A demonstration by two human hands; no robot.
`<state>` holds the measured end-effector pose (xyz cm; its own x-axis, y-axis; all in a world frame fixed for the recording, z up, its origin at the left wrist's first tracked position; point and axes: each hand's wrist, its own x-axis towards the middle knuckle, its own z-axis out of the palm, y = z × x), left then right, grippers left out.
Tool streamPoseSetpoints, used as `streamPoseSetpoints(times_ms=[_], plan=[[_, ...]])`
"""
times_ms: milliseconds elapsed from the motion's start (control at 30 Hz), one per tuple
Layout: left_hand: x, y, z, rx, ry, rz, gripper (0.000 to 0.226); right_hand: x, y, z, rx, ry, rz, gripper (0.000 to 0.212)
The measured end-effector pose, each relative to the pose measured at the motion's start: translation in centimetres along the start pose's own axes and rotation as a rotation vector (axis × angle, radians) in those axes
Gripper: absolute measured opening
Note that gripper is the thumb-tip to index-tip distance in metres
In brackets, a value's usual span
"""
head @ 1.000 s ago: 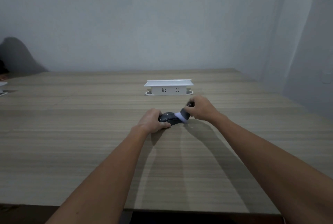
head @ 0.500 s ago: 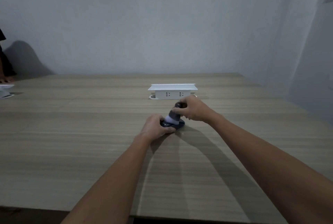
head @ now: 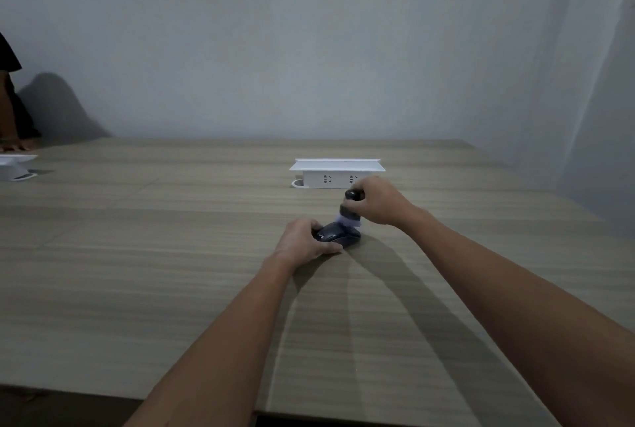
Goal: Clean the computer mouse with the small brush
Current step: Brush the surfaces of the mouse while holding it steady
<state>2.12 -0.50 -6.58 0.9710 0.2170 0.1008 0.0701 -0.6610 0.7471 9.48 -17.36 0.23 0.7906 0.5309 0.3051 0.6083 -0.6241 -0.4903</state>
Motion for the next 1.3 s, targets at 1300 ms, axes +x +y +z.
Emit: streamPoseSetpoints(times_ms=[1300], plan=[[0.1, -0.6, -0.2, 0.001, -0.031, 0.043, 0.043, 1.1, -2.0, 0.1, -0.083, -0.116, 0.095, 0.017]])
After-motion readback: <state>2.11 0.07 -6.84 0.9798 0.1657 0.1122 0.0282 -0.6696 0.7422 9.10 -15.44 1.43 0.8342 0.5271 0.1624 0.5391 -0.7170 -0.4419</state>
